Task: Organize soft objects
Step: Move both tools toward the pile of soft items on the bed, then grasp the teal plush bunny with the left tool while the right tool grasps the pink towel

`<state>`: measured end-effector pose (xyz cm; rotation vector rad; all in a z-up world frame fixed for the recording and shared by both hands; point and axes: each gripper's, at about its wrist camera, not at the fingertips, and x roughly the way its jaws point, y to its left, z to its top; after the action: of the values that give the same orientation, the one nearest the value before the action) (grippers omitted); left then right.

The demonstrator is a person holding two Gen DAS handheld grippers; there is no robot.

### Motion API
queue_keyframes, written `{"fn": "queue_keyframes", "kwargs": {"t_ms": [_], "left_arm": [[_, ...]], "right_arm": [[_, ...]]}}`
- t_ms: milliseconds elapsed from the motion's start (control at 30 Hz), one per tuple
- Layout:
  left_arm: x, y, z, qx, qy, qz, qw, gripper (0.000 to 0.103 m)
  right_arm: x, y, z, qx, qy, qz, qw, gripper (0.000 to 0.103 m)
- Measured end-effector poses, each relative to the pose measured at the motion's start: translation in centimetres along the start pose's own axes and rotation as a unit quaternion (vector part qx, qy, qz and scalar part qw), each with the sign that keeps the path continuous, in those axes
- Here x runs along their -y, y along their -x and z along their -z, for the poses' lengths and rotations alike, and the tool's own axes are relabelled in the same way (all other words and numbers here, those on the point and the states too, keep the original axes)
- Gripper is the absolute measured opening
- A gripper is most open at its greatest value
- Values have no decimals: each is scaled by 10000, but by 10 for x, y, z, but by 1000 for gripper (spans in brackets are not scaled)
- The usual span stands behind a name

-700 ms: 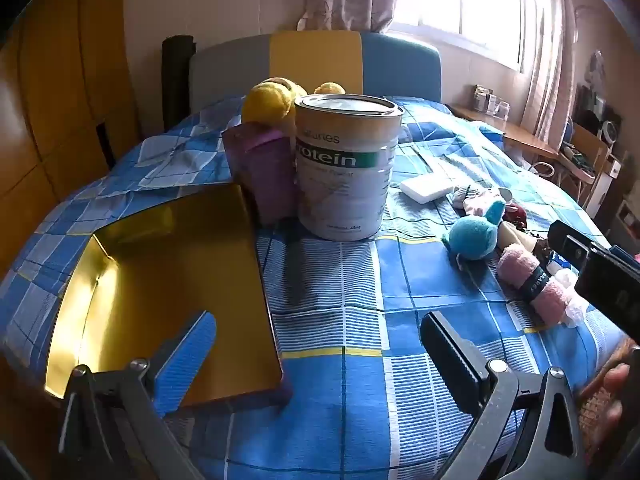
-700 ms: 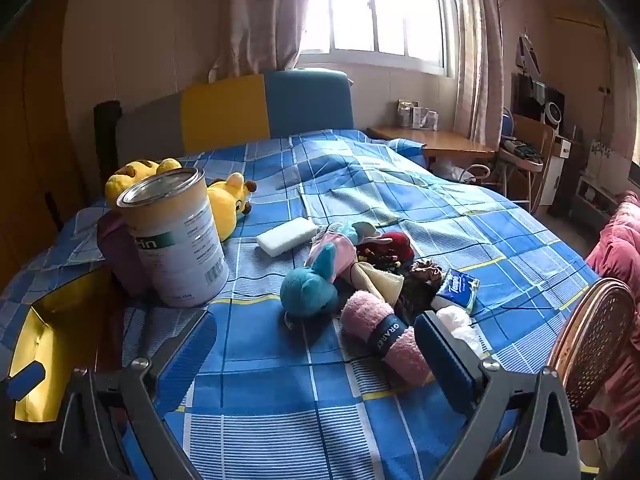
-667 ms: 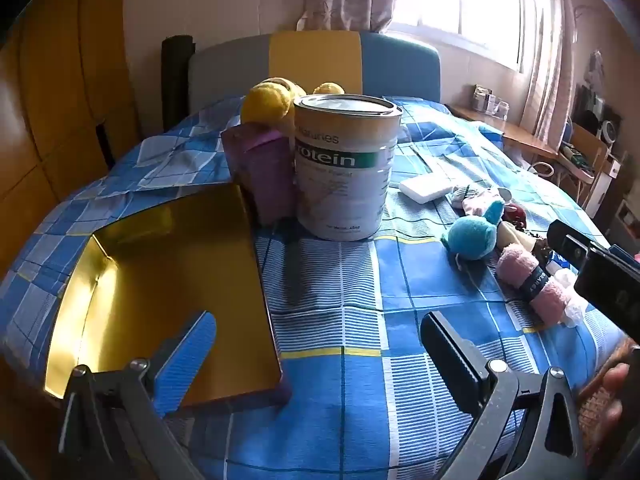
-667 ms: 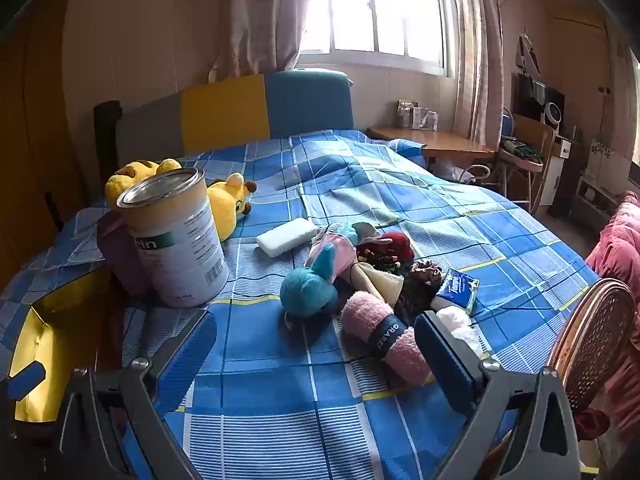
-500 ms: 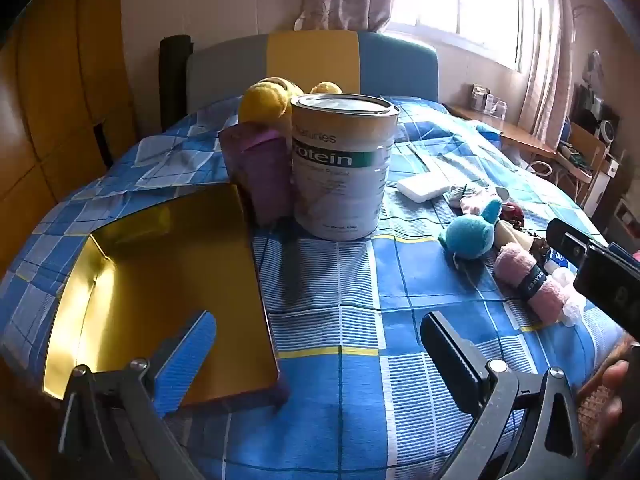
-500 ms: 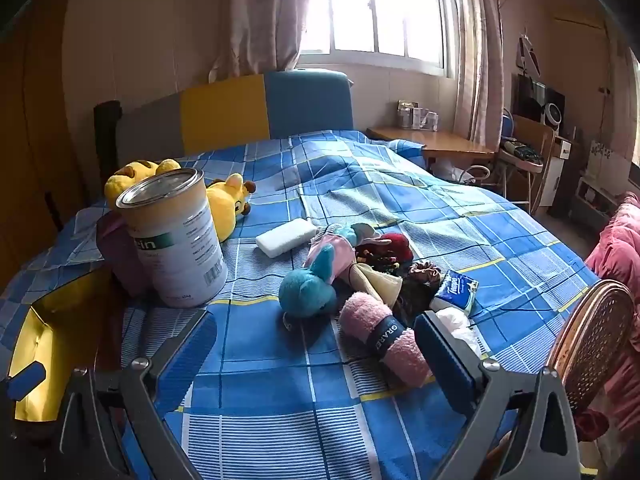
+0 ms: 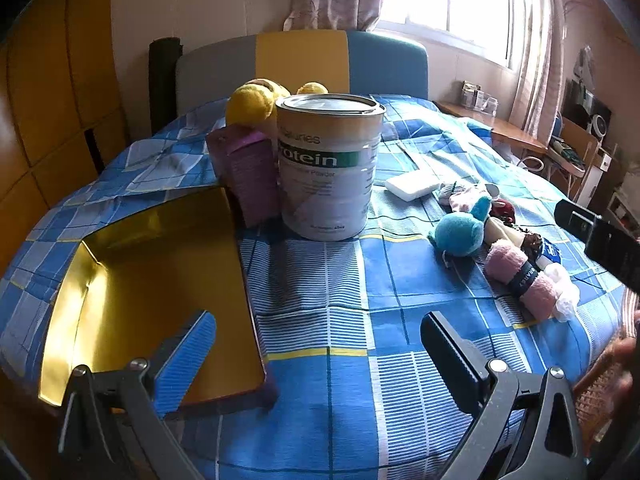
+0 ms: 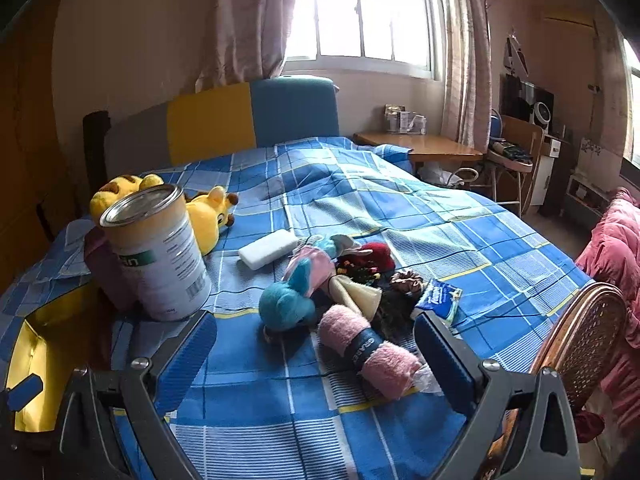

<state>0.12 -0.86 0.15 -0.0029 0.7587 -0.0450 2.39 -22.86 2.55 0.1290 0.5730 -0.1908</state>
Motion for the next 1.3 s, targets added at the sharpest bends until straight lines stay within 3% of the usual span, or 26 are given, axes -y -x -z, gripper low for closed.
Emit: {"fn": "queue_keyframes", "kwargs": {"t_ms": [400, 567, 867, 933, 1000, 1133, 1300], "left_arm": [[9, -5, -3, -128, -158, 143, 9997, 103], [16, -6, -5, -5, -314, 283, 9991, 103], [43, -22, -20, 21, -550, 1363, 9891, 103], [49, -31, -26, -179, -520, 1584, 9858, 103], [62, -44, -32, -437, -714, 1588, 9838, 103], [80, -71, -49, -437, -763, 1263, 9881, 103], [104, -103, -72, -619, -874, 1500, 9829, 98]], "right_arm": [[25, -2, -8, 41, -202, 171, 9996, 101], [42, -1, -13, 53, -325, 229, 9992, 101], [90, -1, -25, -95, -809, 187, 9965, 101], [99, -4, -26, -166, -870, 167, 9959, 101], [106, -7, -26, -246, -953, 118, 9951, 101], [116, -12, -26, -308, -1051, 106, 9939, 101], [119, -21, -24, -390, -972, 37, 9945, 101]]}}
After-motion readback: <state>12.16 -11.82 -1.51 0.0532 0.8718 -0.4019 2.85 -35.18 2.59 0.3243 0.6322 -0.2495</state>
